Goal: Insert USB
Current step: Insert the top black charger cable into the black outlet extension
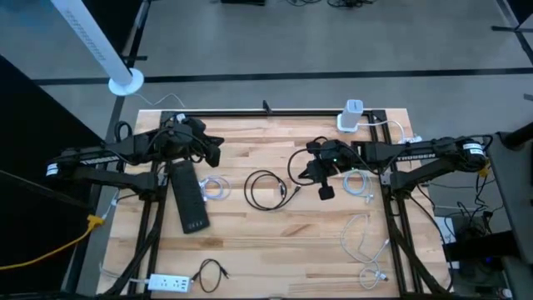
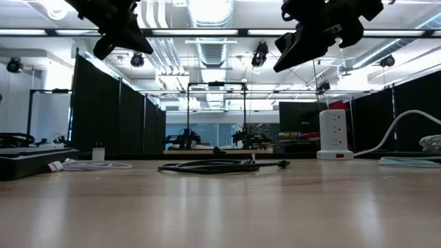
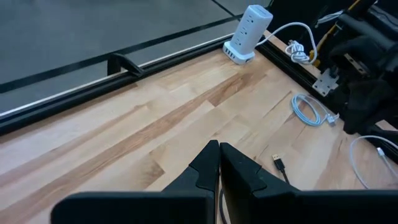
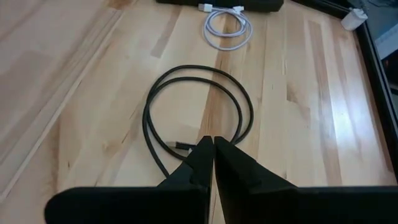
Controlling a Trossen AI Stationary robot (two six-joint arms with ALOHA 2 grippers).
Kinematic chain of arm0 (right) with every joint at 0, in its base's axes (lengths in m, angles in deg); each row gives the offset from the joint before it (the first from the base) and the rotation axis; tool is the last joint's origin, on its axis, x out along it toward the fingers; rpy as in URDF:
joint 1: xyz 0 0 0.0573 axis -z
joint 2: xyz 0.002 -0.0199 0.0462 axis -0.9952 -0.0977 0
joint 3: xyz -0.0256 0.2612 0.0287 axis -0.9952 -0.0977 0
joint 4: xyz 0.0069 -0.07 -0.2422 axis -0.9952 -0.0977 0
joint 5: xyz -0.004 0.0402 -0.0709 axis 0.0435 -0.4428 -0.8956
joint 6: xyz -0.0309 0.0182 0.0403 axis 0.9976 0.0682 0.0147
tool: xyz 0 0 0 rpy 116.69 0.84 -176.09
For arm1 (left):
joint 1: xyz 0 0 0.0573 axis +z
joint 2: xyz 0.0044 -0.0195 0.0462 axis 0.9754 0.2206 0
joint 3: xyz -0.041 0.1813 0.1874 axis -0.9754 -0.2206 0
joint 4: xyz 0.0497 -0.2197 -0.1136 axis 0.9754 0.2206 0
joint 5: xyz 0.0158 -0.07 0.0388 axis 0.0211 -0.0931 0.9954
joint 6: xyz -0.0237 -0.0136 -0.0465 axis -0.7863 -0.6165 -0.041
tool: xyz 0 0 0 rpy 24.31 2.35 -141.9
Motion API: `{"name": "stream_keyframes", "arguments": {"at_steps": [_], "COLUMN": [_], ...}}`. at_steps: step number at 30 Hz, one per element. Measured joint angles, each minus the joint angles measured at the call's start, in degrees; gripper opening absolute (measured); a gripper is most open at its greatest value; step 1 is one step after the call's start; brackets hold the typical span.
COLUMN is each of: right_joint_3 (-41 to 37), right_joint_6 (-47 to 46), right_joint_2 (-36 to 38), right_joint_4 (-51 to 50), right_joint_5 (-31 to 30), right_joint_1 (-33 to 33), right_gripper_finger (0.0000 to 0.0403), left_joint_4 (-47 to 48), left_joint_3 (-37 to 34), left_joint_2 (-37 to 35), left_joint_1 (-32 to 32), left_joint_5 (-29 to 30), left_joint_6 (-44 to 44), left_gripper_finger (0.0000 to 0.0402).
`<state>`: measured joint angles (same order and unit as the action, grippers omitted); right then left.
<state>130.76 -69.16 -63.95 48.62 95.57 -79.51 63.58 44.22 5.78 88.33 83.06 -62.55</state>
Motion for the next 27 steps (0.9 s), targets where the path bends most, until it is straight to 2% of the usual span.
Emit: {"name": "stream_keyframes", "arguments": {"at_steps": [5,8,12,16,20,23,27], "right_joint_3": [0.00,0.00,0.00,0.00,0.00,0.00,0.00], "right_joint_6": [0.02,0.72,5.83,9.18,14.01,16.94,18.52], "right_joint_2": [-1.02,-3.52,-8.14,-12.52,-16.51,-19.42,-22.73], "right_joint_4": [-2.49,-4.46,-5.40,-5.25,-4.67,-3.62,-1.87], "right_joint_5": [-0.01,0.06,0.21,0.20,0.00,-0.63,-5.73], "right_joint_1": [-0.09,-0.64,-1.73,-1.90,-1.90,-1.89,-1.88], "right_gripper_finger": [0.0015,0.0059,0.0134,0.0179,0.0186,0.0178,0.0164], "left_joint_4": [0.02,0.14,1.02,3.40,5.55,6.51,6.82], "left_joint_3": [0.00,0.00,0.02,0.02,0.02,0.02,0.02], "left_joint_2": [-0.14,-0.25,-0.28,-0.30,-0.32,-0.32,-0.32], "left_joint_1": [0.00,0.00,0.02,0.01,-0.58,-1.41,-2.90], "left_joint_5": [-0.01,-0.30,-4.12,-7.48,-7.91,-10.56,-11.69], "left_joint_6": [2.68,3.72,8.54,12.74,12.01,11.60,11.19], "left_gripper_finger": [0.0000,0.0000,0.0000,0.0000,0.0000,0.0000,0.0000]}}
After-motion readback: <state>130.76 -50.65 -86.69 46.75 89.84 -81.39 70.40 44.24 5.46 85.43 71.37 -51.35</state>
